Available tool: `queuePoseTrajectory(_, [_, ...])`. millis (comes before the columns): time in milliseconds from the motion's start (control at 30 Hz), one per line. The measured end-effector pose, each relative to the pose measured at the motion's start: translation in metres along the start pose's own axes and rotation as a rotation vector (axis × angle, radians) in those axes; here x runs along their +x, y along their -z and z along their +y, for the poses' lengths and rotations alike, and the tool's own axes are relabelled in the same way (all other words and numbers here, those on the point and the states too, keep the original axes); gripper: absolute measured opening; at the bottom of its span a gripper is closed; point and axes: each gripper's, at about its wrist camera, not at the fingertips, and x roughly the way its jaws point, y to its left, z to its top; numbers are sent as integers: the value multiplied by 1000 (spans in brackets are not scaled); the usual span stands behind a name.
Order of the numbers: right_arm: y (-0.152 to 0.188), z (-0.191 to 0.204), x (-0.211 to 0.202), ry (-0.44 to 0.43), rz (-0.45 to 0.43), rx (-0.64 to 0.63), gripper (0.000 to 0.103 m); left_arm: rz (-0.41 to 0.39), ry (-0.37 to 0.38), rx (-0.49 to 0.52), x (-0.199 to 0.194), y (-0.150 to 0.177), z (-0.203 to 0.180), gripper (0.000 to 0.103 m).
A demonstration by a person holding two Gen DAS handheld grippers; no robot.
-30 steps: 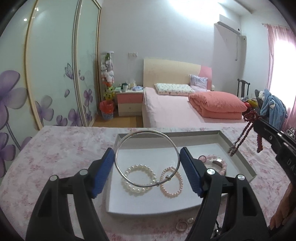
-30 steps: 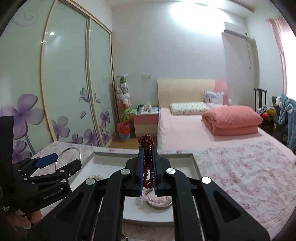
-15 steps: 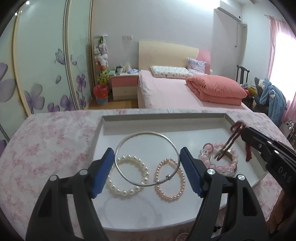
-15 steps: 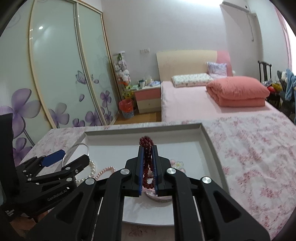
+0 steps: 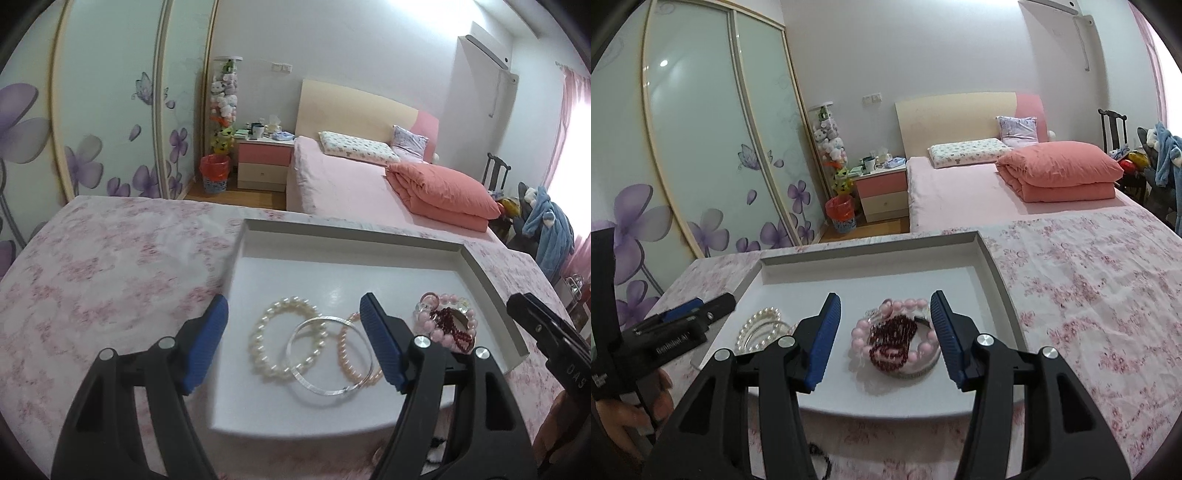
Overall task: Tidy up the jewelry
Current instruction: 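Grasp and lift the black beaded bracelet with the right tool while the left tool approaches a pearl earring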
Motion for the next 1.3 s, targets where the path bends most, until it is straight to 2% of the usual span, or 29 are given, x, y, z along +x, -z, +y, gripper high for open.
queuePoseTrajectory(167, [11, 3, -13, -22, 53, -22, 52, 9, -5, 10, -28, 16, 15, 73])
queuePoseTrajectory(367, [47, 14, -20, -92, 238, -97, 52, 51, 11, 76, -63, 52, 30, 87])
queuePoseTrajectory(500, [72, 28, -19, -112, 331, -171, 52, 79, 18, 131, -77, 74, 30, 91])
queuePoseTrajectory(800, [87, 54, -10, -73, 387, -283, 52, 107, 56, 245, -91, 100, 9, 91])
queuePoseTrajectory(867, [88, 57, -10, -56, 379, -312, 40, 110, 59, 263, -92, 102, 5, 91])
queuePoseTrajectory(900, [88, 57, -11, -63, 377, -315, 25, 113, 59, 272, -91, 103, 2, 91])
queuePoseTrajectory(933, [88, 57, -11, -68, 378, -317, 17, 116, 59, 281, -91, 105, 0, 91])
queuePoseTrajectory(1067, [88, 50, -14, -16, 359, -326, 12, 132, 59, 311, -88, 110, -8, 85])
queuePoseTrajectory(1200, [79, 15, -11, 100, 345, -197, 11, 156, 56, 346, -84, 115, -18, 81])
queuePoseTrajectory(1300, [74, -4, -12, 136, 338, -127, 11, 179, 55, 350, -77, 118, -24, 72])
